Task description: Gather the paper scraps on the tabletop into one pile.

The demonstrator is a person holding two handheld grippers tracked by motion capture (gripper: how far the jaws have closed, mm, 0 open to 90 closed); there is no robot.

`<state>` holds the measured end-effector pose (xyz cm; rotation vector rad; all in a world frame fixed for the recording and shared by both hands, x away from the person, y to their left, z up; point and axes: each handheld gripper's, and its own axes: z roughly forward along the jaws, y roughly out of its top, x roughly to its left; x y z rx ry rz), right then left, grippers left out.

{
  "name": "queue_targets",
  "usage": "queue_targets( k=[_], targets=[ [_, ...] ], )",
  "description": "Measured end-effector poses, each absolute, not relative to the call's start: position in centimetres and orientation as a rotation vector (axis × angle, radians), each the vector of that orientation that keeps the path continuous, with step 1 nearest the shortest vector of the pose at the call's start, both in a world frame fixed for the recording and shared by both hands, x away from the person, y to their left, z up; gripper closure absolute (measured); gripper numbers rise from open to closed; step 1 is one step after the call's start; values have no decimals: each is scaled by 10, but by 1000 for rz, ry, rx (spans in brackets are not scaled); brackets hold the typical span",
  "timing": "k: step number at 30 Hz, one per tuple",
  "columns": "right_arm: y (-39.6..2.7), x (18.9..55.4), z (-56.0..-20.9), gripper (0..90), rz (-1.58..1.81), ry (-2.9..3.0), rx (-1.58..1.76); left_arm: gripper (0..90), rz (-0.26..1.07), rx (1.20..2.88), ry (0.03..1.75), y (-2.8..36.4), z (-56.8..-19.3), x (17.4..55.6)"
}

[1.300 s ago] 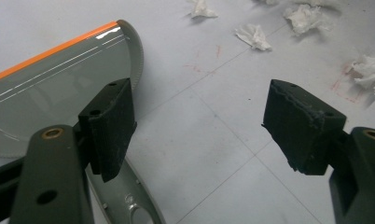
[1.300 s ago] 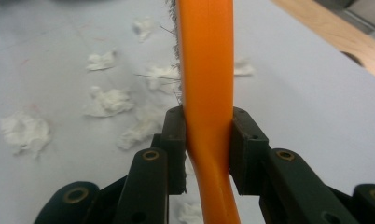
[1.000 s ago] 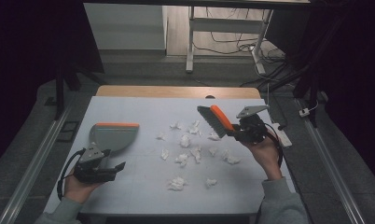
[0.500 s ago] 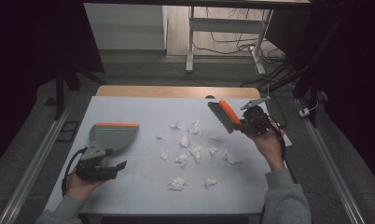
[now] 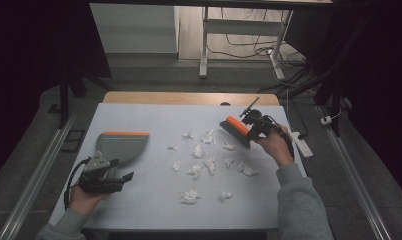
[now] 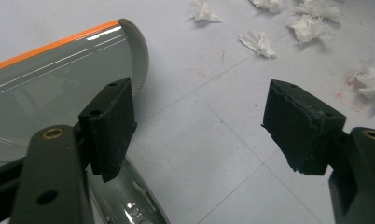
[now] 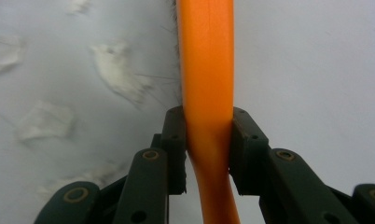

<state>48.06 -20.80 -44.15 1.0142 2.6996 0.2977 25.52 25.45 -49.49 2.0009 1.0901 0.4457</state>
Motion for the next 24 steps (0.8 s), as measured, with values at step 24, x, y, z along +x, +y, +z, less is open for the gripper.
queue_targets(
  k=[24],
  targets=[
    [-164, 500, -421, 703, 486, 2667, 845, 271, 443, 1980, 1096, 259, -498, 250]
  ],
)
